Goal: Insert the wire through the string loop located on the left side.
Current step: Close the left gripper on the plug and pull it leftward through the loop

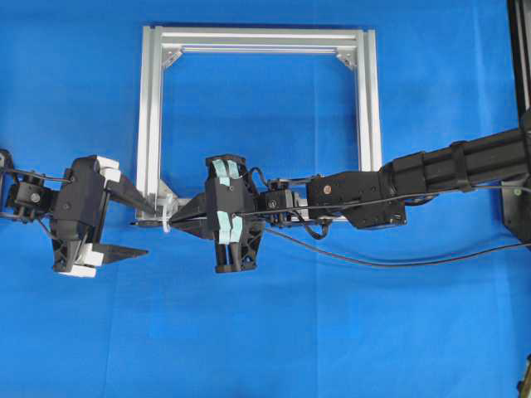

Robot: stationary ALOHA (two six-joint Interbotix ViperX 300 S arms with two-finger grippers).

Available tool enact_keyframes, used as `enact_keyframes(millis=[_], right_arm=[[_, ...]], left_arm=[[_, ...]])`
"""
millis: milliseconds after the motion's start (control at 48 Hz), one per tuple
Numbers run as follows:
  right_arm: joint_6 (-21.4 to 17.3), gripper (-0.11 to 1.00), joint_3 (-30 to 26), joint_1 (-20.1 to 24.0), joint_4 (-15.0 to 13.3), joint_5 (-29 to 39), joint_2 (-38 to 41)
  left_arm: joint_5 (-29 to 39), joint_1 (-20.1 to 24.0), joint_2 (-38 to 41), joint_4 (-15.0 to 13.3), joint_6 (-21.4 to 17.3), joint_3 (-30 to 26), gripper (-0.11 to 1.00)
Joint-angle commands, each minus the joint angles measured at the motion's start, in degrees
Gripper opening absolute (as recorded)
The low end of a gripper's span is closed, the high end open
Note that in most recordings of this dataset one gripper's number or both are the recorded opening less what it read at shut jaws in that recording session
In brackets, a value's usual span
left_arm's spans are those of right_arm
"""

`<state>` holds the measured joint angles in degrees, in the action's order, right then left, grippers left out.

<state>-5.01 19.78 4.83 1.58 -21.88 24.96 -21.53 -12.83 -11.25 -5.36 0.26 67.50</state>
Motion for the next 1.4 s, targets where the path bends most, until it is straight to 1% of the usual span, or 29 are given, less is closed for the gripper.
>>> enact_keyframes(millis=[0,104,146,187,208,437,479,521,583,625,708,729,771,833,875,896,958,1083,1375], right_arm=[[0.1,-0.04,-1.1,0.1,-0.2,-0.2,-1.3],[0.2,-0.04,-1.2,0.1,-0.2,-0.2,-1.3],[0.2,-0.04,-1.1,0.2,-0.3,-0.4,-1.3],[0.2,-0.04,-1.2,0.1,-0.3,-0.4,-1.3],[0.2,-0.04,-1.2,0.2,-0.2,-0.4,-1.3],[-0.1,-0.03,-1.2,0.0,-0.1,-0.2,-1.3],[-0.1,-0.01,-1.3,0.0,0.0,-0.2,-1.3],[-0.2,0.04,-1.3,0.0,0.1,-0.3,-1.3],[-0.3,0.16,-1.3,-0.1,0.4,-0.2,-1.5],[-0.3,0.26,-1.2,-0.1,0.7,-0.2,-1.7],[-0.2,0.50,-0.8,0.0,0.8,0.1,-2.3],[-0.1,0.58,-0.6,0.0,0.7,0.3,-2.5],[-0.1,0.70,-0.4,0.0,0.7,0.4,-2.8],[-0.1,0.86,0.2,-0.1,0.8,0.4,-3.3],[-0.1,0.93,0.4,0.0,0.7,0.4,-3.6],[-0.1,0.94,0.6,-0.1,0.7,0.4,-3.8],[-0.1,0.93,1.0,0.0,0.7,0.4,-4.0],[-0.1,0.95,1.2,0.0,0.8,0.4,-4.2],[-0.1,0.95,1.2,0.2,0.7,0.4,-4.5]], left_arm=[[0.4,0.2,-0.3,0.1,0.0,-1.0,0.60],[0.6,0.4,-0.3,0.2,0.1,-1.0,0.28],[0.6,0.4,-0.3,0.1,0.1,-1.0,0.17],[0.5,0.4,-0.3,0.1,0.1,-1.0,0.09],[0.5,0.4,-0.3,0.1,0.1,-1.0,0.08],[0.6,0.8,-0.3,0.1,0.1,-0.9,0.08],[0.6,0.9,-0.3,0.1,0.1,-0.8,0.08],[0.6,0.9,-0.4,0.1,0.1,-0.7,0.08],[0.5,0.9,-0.4,0.1,0.1,-0.7,0.08],[0.5,0.9,-0.4,0.2,0.1,-0.7,0.08],[0.6,0.9,-0.4,0.2,0.1,-0.7,0.08],[0.6,0.9,-0.5,0.1,0.1,-0.7,0.08],[0.6,0.9,-0.5,0.2,0.1,-0.7,0.08],[0.6,1.0,-0.6,0.1,0.1,-0.6,0.08],[0.6,1.0,-0.6,0.1,0.1,-0.6,0.08],[0.6,0.9,-0.7,0.2,0.1,-0.6,0.08],[0.8,0.9,-0.9,0.1,0.1,-0.5,0.08],[2.9,1.0,-2.5,0.2,0.1,0.3,0.08],[9.8,1.1,-11.9,0.1,0.8,4.7,0.08]])
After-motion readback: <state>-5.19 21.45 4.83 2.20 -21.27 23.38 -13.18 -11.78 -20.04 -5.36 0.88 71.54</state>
